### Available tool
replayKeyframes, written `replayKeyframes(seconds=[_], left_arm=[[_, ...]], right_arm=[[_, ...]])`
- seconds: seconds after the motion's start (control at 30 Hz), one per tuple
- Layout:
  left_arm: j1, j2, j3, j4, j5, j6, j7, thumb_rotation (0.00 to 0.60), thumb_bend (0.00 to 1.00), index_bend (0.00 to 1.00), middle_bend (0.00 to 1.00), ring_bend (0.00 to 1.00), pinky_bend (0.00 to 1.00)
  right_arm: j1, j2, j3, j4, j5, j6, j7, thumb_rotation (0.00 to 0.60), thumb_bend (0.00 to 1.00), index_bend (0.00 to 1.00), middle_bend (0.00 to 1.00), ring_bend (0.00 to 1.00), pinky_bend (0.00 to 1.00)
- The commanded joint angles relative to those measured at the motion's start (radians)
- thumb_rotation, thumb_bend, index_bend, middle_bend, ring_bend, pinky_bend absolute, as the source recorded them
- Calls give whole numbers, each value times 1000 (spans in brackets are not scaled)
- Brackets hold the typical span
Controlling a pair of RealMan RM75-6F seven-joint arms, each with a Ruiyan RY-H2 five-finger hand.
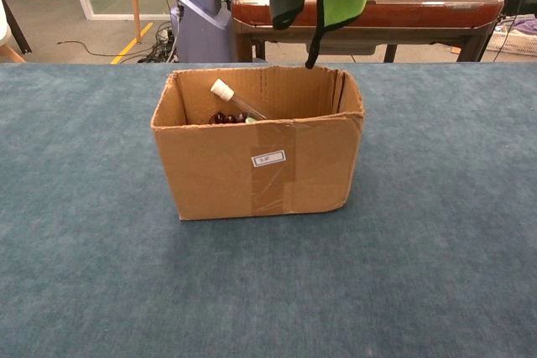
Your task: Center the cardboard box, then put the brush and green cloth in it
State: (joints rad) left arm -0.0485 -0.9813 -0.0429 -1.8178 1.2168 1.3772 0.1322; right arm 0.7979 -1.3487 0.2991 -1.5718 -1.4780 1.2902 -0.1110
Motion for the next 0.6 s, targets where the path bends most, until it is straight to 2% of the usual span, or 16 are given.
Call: replayKeyframes(seconds=[0.03, 0.2, 0.37, 0.47, 0.53, 0.57, 0.6], left_arm=[[1, 0, 0, 0, 1, 1, 0, 600, 110, 184, 166, 43, 237], [1, 0, 0, -1, 3, 3, -2, 600, 110, 184, 166, 43, 238], [1, 1, 0, 0, 2, 1, -5, 600, 110, 183, 166, 43, 238], [2, 3, -1, 0, 2, 1, -10, 600, 109, 183, 166, 43, 238], [2, 4, -1, 0, 3, 1, -13, 600, 110, 184, 166, 43, 238], [1, 4, -1, 0, 3, 0, -14, 600, 110, 184, 166, 43, 238], [1, 5, 0, 0, 4, 0, -14, 600, 110, 184, 166, 43, 238]], right_arm=[[-17, 25, -23, -55, -24, 1, -28, 600, 618, 696, 804, 805, 922], [-23, 12, -42, -62, -16, -22, -43, 600, 615, 696, 806, 804, 922], [-15, -29, -68, -6, 5, -77, -28, 600, 581, 697, 793, 800, 921], [-2, -38, -85, 19, 19, -138, 7, 600, 382, 652, 698, 740, 892], [9, -36, -96, 27, 19, -178, 38, 600, 155, 522, 569, 658, 821], [16, -31, -102, 26, 20, -205, 61, 600, 62, 426, 490, 606, 772], [21, -25, -105, 22, 21, -224, 80, 600, 18, 343, 427, 557, 730]])
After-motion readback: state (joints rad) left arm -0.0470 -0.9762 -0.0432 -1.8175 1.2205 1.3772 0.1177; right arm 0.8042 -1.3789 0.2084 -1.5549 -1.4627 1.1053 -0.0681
